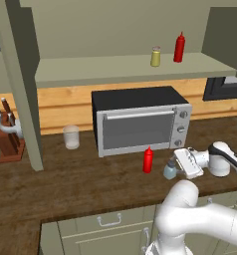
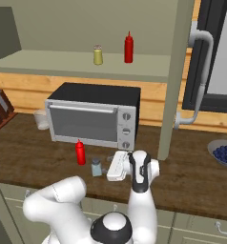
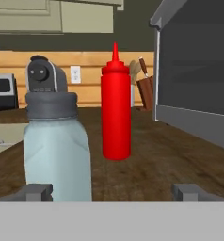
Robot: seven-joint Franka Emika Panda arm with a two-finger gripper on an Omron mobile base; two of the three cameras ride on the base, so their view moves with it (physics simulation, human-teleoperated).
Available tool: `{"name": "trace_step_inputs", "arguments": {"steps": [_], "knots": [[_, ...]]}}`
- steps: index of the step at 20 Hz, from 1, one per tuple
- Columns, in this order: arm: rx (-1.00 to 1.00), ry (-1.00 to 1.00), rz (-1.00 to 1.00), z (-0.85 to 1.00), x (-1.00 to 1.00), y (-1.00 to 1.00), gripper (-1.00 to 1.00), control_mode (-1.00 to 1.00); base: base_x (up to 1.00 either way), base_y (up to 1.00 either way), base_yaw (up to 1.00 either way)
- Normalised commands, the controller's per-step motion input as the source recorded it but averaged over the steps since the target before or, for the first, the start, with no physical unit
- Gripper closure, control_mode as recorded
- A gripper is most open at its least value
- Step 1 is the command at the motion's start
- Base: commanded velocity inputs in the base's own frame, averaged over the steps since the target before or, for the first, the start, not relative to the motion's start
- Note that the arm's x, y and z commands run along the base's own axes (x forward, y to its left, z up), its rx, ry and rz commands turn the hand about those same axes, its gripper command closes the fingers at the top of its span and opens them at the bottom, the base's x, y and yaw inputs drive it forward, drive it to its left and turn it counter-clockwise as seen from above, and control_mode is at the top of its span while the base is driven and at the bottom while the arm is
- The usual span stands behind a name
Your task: Put the shaker and condiment bottle from the counter next to their counterparts in the cabinet.
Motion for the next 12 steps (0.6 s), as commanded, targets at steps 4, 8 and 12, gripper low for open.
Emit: {"name": "trace_step_inputs", "arguments": {"steps": [4,8,12], "knots": [[0.0,0.0,0.01,0.0,0.0,0.0,-1.0,-1.0,0.0,0.0,0.0],[0.0,0.0,0.01,0.0,0.0,0.0,-1.0,-1.0,0.0,0.0,0.0],[0.0,0.0,0.03,0.0,-0.05,-0.04,-1.0,-1.0,0.0,0.0,0.0]]}}
